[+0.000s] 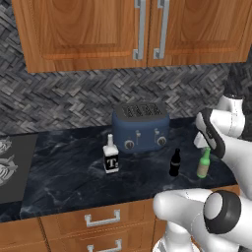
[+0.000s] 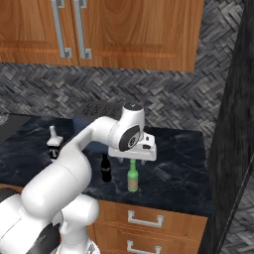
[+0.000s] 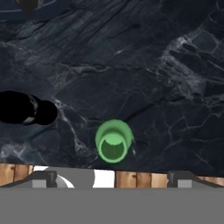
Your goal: Move the drinks to the dining counter.
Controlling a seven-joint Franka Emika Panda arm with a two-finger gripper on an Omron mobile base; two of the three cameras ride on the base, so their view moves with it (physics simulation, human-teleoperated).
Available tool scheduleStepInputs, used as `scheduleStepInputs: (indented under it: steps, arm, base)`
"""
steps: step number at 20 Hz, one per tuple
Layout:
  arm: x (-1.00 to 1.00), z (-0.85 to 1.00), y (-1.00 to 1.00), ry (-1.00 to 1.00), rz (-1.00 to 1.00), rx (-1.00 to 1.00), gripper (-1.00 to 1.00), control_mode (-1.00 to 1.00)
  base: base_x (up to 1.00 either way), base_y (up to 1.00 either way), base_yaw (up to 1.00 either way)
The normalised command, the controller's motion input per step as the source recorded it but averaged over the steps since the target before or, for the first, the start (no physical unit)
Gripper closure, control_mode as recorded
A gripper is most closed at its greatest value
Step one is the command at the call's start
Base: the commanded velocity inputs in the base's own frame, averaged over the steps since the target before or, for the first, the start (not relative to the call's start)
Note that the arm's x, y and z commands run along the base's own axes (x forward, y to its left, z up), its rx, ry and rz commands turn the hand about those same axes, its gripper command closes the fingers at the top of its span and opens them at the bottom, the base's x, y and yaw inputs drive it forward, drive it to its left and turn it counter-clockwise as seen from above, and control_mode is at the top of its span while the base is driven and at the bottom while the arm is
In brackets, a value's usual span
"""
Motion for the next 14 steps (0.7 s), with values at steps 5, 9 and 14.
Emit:
scheduleStepInputs:
  steps: [5,9,14]
  arm:
    - [0.15,-0.16,0.00,0.00,0.00,0.00,-1.00,-1.00]
    - [0.07,-0.10,0.00,0.00,0.00,0.00,-1.00,-1.00]
    - [0.06,-0.06,0.00,0.00,0.00,0.00,-1.00,-1.00]
  base:
    - [0.00,0.00,0.00]
    - [0.00,0.00,0.00]
    - [0.00,0.00,0.00]
